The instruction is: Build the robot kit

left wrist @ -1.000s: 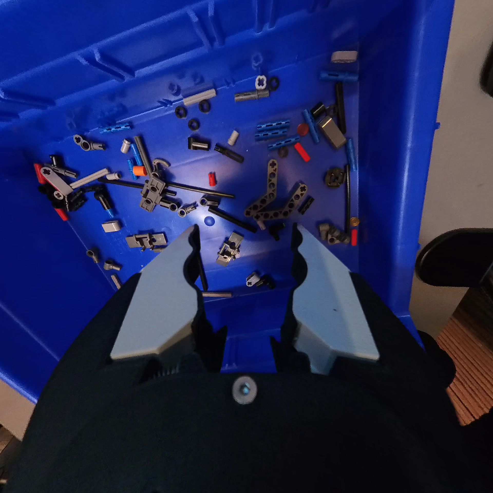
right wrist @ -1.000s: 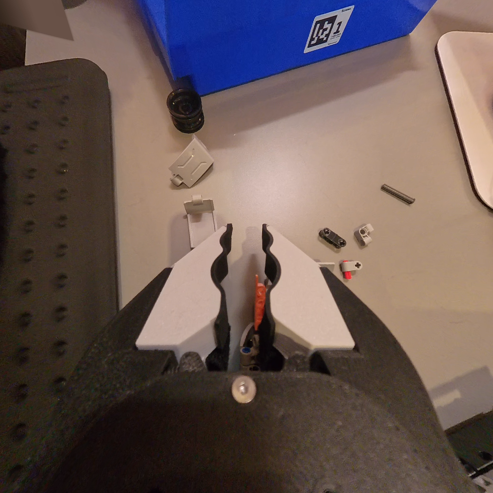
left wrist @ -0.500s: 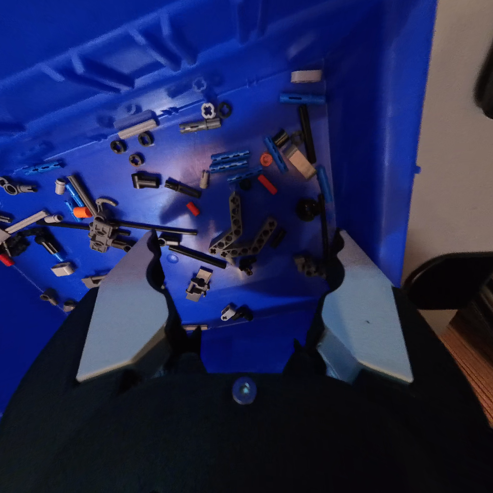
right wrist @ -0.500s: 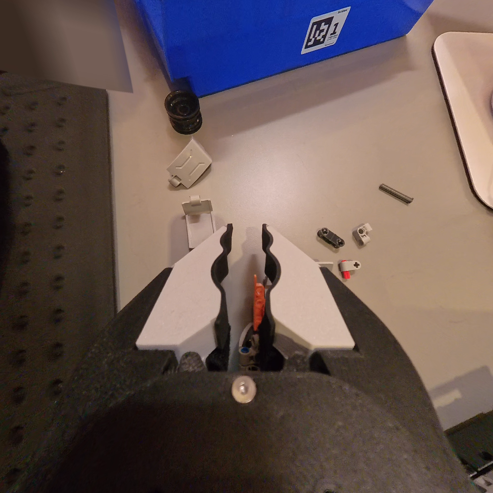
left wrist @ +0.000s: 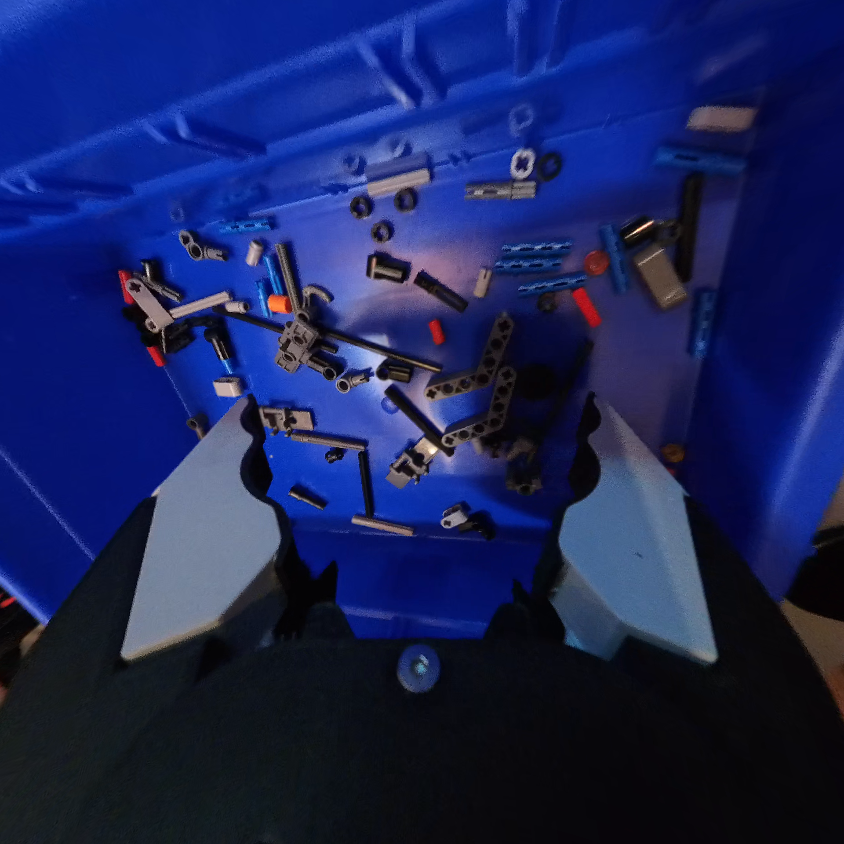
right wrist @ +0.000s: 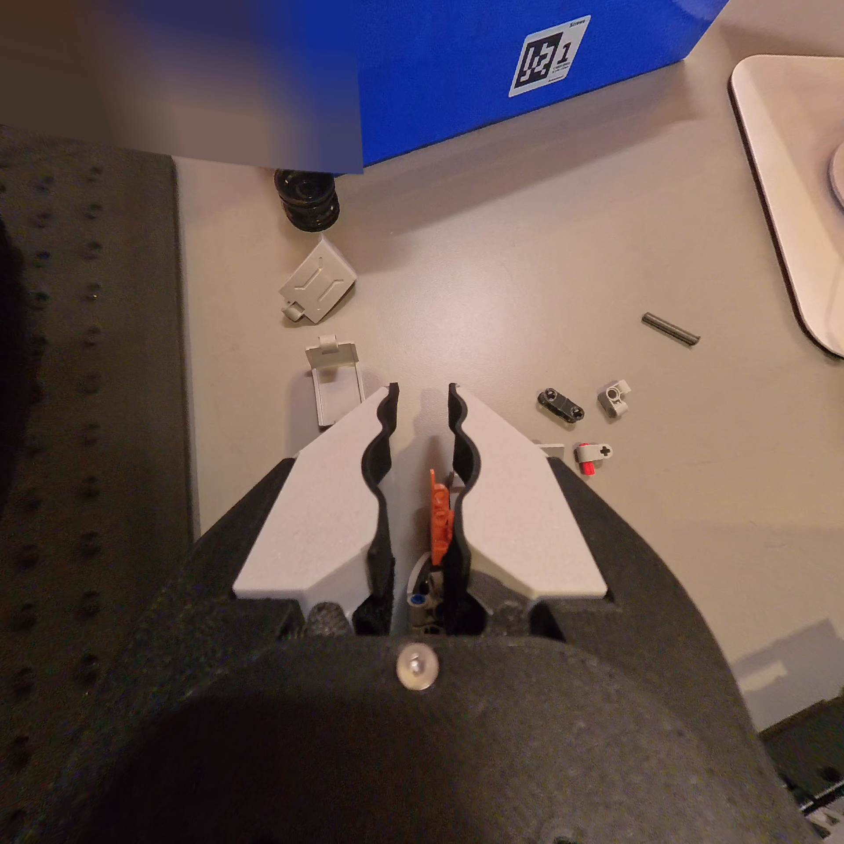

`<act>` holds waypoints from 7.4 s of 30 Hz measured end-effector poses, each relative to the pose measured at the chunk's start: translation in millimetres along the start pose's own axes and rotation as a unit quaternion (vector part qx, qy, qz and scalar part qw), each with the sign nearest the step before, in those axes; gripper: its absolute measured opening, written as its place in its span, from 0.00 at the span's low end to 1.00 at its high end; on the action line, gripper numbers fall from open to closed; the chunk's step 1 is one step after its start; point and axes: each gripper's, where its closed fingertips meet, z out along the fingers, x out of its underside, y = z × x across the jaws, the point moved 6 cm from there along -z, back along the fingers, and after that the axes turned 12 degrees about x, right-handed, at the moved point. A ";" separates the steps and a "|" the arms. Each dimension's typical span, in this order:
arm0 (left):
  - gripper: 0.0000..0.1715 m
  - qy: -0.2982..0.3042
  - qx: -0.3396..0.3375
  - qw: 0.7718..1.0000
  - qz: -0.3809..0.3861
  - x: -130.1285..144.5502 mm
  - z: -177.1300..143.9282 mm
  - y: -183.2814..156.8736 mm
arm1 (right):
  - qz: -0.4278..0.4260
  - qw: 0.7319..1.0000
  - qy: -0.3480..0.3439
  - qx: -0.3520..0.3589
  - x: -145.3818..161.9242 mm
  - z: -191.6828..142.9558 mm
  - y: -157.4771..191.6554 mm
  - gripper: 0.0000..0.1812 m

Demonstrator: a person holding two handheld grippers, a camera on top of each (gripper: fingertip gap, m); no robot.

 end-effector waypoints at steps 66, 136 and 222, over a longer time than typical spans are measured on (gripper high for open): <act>0.31 -0.067 -0.086 0.991 -0.081 57.5 -58.1 56.7 | 0.017 1.000 -0.009 0.004 1.0 -1.1 -6.9 0.11; 0.39 -0.038 0.040 0.989 -0.140 37.1 -34.0 87.4 | 0.016 1.000 -0.015 0.007 -0.8 -4.2 -7.4 0.11; 0.38 0.015 0.085 0.994 -0.071 36.3 -18.5 46.5 | 0.010 1.000 -0.009 0.011 -0.5 -4.5 -6.6 0.11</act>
